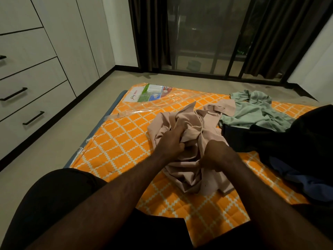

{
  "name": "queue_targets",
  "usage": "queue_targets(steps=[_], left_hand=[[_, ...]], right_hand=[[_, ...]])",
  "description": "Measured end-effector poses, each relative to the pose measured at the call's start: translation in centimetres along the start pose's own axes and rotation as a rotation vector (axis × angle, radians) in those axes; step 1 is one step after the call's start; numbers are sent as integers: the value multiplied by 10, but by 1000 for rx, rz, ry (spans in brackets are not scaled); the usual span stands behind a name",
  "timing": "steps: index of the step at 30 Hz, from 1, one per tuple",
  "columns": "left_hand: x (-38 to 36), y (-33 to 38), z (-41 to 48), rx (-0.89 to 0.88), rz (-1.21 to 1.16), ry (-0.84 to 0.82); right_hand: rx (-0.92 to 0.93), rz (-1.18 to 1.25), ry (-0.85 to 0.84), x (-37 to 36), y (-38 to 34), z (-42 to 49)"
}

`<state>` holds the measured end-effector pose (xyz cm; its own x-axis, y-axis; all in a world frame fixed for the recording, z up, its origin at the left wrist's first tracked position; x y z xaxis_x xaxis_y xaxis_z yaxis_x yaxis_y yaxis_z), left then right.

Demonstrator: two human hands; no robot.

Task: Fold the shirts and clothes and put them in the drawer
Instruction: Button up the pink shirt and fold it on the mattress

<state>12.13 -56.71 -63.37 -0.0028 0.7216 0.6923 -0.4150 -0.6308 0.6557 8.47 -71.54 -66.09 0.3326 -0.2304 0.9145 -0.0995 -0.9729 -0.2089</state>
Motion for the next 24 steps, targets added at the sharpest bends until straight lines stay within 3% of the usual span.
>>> queue_targets(steps=[3, 8, 11, 17, 20, 24], left_hand=[[8, 13, -3, -48, 26, 32], [43, 50, -1, -159, 228, 279], [42, 63, 4, -206, 106, 204], [0, 5, 1, 139, -215, -135], [-2, 2, 0, 135, -277, -152], [6, -2, 5, 113, -204, -23]], right_hand=[[43, 112, 137, 2, -2, 15], [114, 733, 578, 32, -1, 6], [104, 991, 644, 29, 8, 5], [139, 1021, 533, 18, -1, 8], [163, 971, 516, 20, -4, 9], [167, 822, 609, 28, -1, 7]])
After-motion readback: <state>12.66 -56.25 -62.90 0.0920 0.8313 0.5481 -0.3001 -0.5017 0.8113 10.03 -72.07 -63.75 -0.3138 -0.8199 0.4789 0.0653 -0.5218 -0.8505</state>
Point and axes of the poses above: each hand's wrist, its own z-axis towards the middle knuckle, its own x-axis out of the back of the hand, y = z × x, the point moved 10 cm from there along z, towards the middle knuckle, and after that the axes turned 5 degrees about x, right-handed, at the moved point
